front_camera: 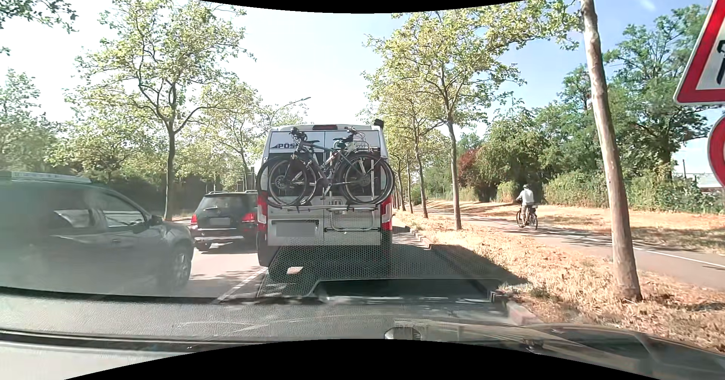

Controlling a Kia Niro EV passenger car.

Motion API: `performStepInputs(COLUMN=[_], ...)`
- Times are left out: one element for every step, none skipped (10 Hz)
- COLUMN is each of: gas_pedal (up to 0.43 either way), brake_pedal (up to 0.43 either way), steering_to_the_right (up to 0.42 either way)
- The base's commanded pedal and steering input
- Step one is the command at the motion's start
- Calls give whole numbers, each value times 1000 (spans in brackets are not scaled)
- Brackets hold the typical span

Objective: Follow the waypoints while adhering to traffic rules and regulations

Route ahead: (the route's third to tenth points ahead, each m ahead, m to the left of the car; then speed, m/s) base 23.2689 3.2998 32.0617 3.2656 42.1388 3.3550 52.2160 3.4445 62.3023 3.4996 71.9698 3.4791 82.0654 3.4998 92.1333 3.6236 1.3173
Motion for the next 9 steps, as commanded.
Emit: performStepInputs(gas_pedal=[0,0,0,0,0,0,0,0,0], brake_pedal=[0,0,0,0,0,0,0,0,0], steering_to_the_right=[7,7,7,7,7,7,7,7,7])
